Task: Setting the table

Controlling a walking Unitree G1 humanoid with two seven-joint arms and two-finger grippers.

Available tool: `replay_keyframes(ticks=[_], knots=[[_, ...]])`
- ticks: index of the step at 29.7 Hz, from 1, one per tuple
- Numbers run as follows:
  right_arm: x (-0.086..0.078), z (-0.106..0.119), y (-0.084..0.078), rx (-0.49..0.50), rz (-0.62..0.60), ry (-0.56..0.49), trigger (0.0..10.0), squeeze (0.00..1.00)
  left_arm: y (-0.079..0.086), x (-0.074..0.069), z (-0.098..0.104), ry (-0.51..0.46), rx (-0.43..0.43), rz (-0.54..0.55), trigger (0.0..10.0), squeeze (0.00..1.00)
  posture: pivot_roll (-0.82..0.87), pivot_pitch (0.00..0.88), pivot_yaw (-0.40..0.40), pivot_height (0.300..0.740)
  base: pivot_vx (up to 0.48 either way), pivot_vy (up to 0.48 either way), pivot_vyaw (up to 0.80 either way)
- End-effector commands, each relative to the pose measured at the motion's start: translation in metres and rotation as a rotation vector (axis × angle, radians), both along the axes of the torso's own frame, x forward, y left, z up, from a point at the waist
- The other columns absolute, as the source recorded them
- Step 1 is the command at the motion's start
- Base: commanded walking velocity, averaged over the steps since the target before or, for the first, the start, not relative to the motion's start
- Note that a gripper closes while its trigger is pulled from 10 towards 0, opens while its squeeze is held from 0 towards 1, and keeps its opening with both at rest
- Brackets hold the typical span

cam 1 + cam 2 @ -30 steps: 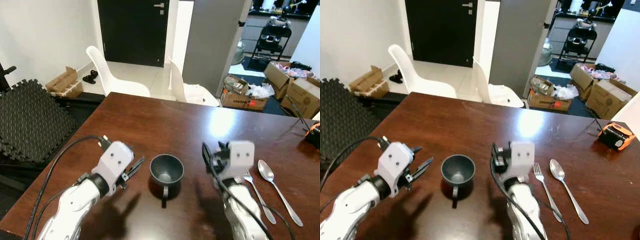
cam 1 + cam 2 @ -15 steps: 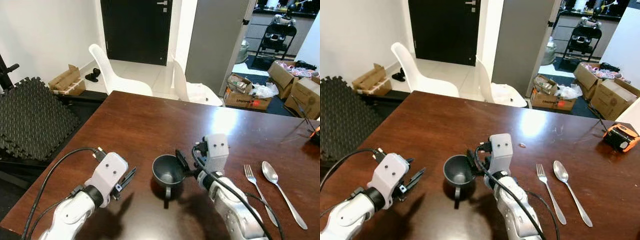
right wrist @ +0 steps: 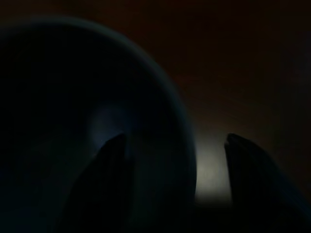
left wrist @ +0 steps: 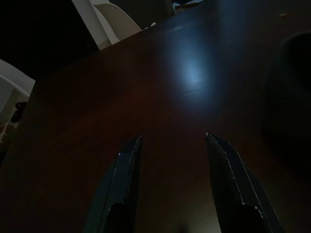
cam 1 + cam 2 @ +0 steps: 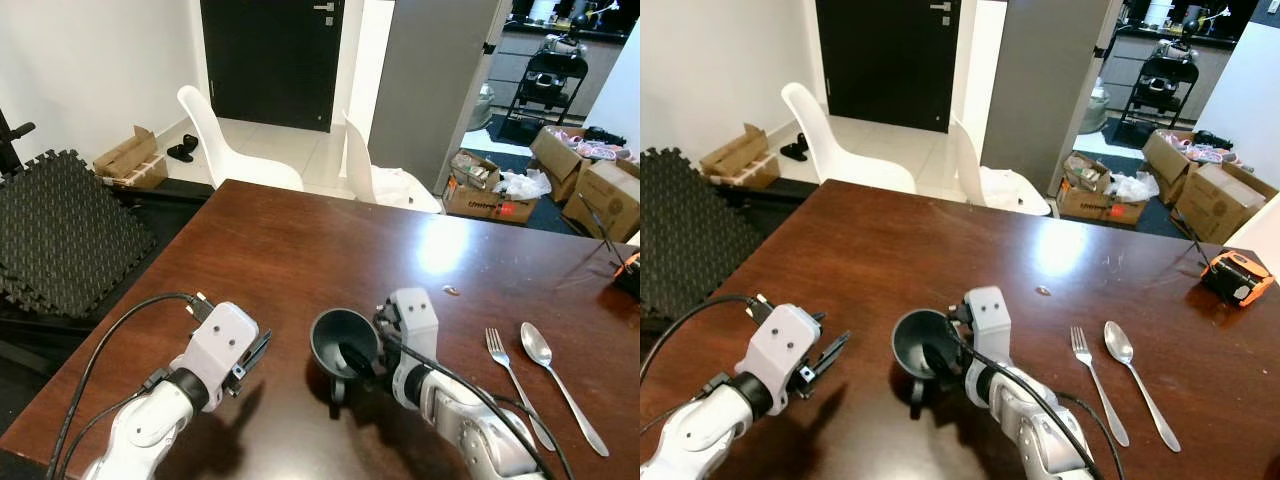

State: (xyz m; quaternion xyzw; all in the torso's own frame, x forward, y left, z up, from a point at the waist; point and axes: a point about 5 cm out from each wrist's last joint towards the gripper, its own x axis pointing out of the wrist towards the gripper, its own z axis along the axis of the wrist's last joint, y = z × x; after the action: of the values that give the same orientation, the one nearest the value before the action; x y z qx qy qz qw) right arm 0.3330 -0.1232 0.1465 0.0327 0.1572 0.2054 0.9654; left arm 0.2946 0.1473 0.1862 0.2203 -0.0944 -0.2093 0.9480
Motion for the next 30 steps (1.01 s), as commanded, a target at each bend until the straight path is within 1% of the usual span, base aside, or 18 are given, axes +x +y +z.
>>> replay_keyframes(ticks=[1,6,8,9,13,17,20,24,25,27,28,29,30], knots=[[-0.001,-0.006,-0.005,0.008,-0.022,0.033,0.0,0.0,0.0,-0.002,-0.004,0.016,-0.004,0.005,10.0,0.0,0.07,0.141,0.005,0.74,0.0,0.0,0.0],[-0.002,-0.011,-0.005,0.025,-0.025,0.045,0.0,0.0,0.0,-0.002,-0.004,0.018,-0.004,0.009,10.0,0.0,0.07,0.143,0.009,0.74,0.0,0.0,0.0],[-0.002,-0.011,-0.004,0.035,-0.03,0.032,0.0,0.0,0.0,-0.002,-0.004,0.017,-0.003,0.011,10.0,0.0,0.07,0.143,0.009,0.74,0.0,0.0,0.0],[-0.002,-0.008,-0.004,0.05,-0.031,0.004,0.0,0.0,0.0,-0.002,-0.004,0.016,-0.004,0.011,10.0,0.0,0.07,0.143,0.009,0.74,0.0,0.0,0.0],[-0.001,-0.005,-0.004,0.061,-0.036,-0.027,0.0,0.0,-0.001,-0.001,-0.003,0.015,-0.005,0.01,10.0,0.0,0.07,0.143,0.012,0.74,0.0,0.0,0.0],[0.002,0.004,-0.004,0.098,-0.058,-0.103,0.0,0.0,-0.003,-0.001,-0.004,0.017,-0.008,0.008,10.0,0.0,0.07,0.141,0.014,0.74,0.0,0.0,0.0],[0.002,0.007,-0.004,0.107,-0.065,-0.125,0.0,0.0,-0.004,-0.001,-0.004,0.017,-0.009,0.007,10.0,0.0,0.07,0.141,0.016,0.74,0.0,0.0,0.0],[0.004,0.019,-0.008,0.152,-0.105,-0.213,0.0,0.0,-0.005,-0.001,-0.005,0.017,-0.012,0.006,10.0,0.0,0.07,0.137,0.019,0.74,0.0,0.0,0.0],[0.004,0.019,-0.008,0.152,-0.105,-0.213,0.0,0.0,-0.005,-0.001,-0.005,0.017,-0.012,0.006,10.0,0.0,0.07,0.137,0.019,0.74,0.0,0.0,0.0],[0.004,0.024,-0.01,0.181,-0.141,-0.248,0.0,0.0,-0.005,0.0,-0.006,0.014,-0.03,0.035,10.0,0.0,0.06,0.136,0.021,0.74,0.0,0.0,0.0],[0.004,0.027,-0.012,0.199,-0.16,-0.268,0.0,0.0,-0.004,0.001,-0.006,0.015,-0.053,0.062,10.0,0.0,0.06,0.135,0.025,0.74,0.0,0.0,0.0],[0.004,0.027,-0.012,0.199,-0.16,-0.268,0.0,0.0,-0.004,0.001,-0.006,0.015,-0.053,0.062,10.0,0.0,0.06,0.135,0.025,0.74,0.0,0.0,0.0],[0.004,0.029,-0.013,0.211,-0.177,-0.285,0.0,0.0,-0.002,0.002,-0.007,0.018,-0.076,0.087,10.0,0.0,0.06,0.134,0.026,0.74,0.0,0.0,0.0]])
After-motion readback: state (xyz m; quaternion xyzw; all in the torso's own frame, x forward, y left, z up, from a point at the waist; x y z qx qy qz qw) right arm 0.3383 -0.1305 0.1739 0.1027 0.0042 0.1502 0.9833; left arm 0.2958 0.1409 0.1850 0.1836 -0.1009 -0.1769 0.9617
